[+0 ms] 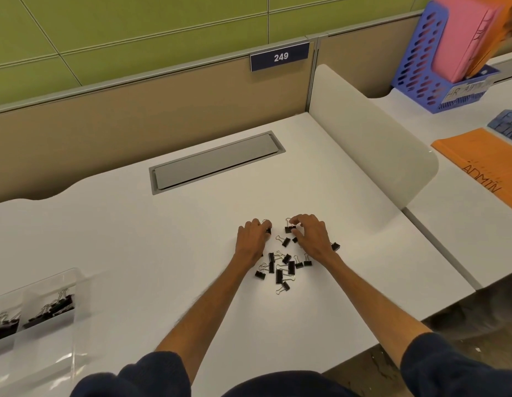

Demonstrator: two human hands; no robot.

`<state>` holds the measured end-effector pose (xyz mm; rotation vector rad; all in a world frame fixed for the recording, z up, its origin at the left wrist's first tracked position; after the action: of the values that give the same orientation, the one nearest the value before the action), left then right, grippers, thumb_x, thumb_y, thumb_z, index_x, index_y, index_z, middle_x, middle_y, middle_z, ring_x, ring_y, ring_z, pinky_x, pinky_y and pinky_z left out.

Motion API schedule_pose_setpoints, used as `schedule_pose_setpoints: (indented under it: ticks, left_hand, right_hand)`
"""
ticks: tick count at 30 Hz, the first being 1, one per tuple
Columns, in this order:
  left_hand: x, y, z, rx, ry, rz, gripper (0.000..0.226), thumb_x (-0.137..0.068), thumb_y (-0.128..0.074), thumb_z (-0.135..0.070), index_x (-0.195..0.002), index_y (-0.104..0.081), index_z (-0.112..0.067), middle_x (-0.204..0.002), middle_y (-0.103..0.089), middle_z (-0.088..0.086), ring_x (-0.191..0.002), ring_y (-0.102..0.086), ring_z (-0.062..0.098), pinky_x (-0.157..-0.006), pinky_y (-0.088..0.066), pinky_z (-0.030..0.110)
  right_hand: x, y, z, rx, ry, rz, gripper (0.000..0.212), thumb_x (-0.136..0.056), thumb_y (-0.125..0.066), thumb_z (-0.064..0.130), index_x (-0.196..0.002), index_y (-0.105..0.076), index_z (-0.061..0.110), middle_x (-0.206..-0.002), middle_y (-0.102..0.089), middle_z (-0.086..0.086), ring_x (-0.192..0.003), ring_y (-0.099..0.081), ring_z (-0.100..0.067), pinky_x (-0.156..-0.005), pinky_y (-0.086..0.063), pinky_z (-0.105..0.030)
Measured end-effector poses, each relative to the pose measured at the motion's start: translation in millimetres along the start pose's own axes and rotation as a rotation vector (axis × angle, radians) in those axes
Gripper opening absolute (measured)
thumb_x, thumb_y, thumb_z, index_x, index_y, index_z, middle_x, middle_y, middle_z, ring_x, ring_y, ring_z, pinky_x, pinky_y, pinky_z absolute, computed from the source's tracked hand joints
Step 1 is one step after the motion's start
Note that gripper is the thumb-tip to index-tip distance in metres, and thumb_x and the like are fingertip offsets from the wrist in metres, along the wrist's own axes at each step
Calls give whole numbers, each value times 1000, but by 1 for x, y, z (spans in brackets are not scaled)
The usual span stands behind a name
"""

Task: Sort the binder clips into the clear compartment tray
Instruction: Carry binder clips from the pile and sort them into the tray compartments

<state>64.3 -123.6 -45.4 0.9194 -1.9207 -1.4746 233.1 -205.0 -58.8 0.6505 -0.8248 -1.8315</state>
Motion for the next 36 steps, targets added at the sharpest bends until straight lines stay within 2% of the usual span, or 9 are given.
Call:
schedule_pose_setpoints:
  ticks: [5,10,16,23,28,36]
  left_hand:
    - [6,3,0,7,-23,-46,21,-98,-44,-14,-115,-53,-23,-107,-55,4,-86,-54,26,-79,-39,36]
    - [12,6,2,4,-49,-92,21,-94,-52,-10,-112,-53,-22,-107,-54,3,-81,-52,24,-74,-35,32]
    - [22,13,8,20,-29,-119,19,-94,-56,-14,-112,-54,-22,-105,-55,4,-78,-55,24,-71,-39,33]
    - [50,34,44,14,67,-163,18,-92,-59,-16,-109,-57,-22,-106,-57,3,-77,-57,24,-68,-38,32]
    - [76,54,77,41,179,-213,16,-91,-60,-15,-106,-59,-22,-102,-58,3,-71,-54,23,-65,-39,31]
    - [133,81,137,-31,279,-249,16,-90,-64,-19,-105,-59,-21,-99,-59,4,-70,-53,23,-62,-40,30]
  right_hand:
    - [-6,-4,0,190,-12,126,30,-91,-55,21,-120,-61,30,-123,-57,0,-121,-46,-22,-93,-37,-43]
    - [-16,-2,7,241,-19,190,25,-93,-54,20,-116,-63,27,-112,-61,-2,-111,-52,-23,-89,-37,-43]
    - [-13,-8,20,139,36,172,30,-96,-50,17,-123,-53,27,-114,-54,-5,-105,-54,-22,-90,-44,-43]
    - [-17,-21,64,80,185,122,29,-95,-51,12,-119,-58,26,-114,-52,-7,-87,-60,-22,-75,-50,-41]
    - [-11,-43,106,52,310,140,31,-92,-54,8,-116,-60,27,-108,-54,-4,-83,-62,-18,-65,-52,-43]
    - [3,-91,183,-10,399,251,30,-92,-57,12,-114,-60,32,-110,-54,-1,-85,-61,-18,-79,-49,-42]
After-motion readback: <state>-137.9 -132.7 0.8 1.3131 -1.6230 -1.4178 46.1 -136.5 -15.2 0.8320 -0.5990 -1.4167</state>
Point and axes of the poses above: each hand's wrist, its own x-axis away from the middle knuckle, its own y-axis out of the back of the hand, z = x × y, the point moved 2 cm from there along -x, towards the middle knuckle
